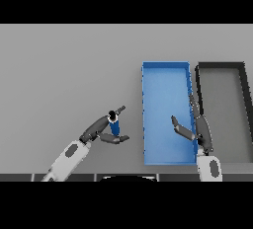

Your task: Pick up the blue pipe and place it into the blue bin.

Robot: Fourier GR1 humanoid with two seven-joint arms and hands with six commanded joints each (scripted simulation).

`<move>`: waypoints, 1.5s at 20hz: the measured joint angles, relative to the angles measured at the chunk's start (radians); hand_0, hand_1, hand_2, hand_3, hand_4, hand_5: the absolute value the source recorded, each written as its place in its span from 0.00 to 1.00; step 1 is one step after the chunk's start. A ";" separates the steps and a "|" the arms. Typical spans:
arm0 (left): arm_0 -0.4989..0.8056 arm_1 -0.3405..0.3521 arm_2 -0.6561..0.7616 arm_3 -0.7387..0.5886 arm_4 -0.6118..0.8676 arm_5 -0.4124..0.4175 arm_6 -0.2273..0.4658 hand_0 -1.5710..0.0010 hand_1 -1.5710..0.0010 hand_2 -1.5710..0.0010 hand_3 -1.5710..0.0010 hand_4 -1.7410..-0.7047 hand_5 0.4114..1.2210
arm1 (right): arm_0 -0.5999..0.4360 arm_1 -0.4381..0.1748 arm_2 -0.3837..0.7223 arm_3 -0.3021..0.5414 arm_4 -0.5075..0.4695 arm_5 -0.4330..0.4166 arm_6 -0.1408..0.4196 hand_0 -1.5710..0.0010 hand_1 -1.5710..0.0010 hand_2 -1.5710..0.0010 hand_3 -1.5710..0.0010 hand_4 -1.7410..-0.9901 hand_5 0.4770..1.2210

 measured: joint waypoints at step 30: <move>-0.057 -0.156 0.012 -0.248 0.020 -0.027 0.039 0.00 0.00 0.00 0.00 0.26 1.00 | -0.012 0.001 0.001 0.020 0.001 0.010 -0.008 1.00 1.00 1.00 1.00 0.79 0.22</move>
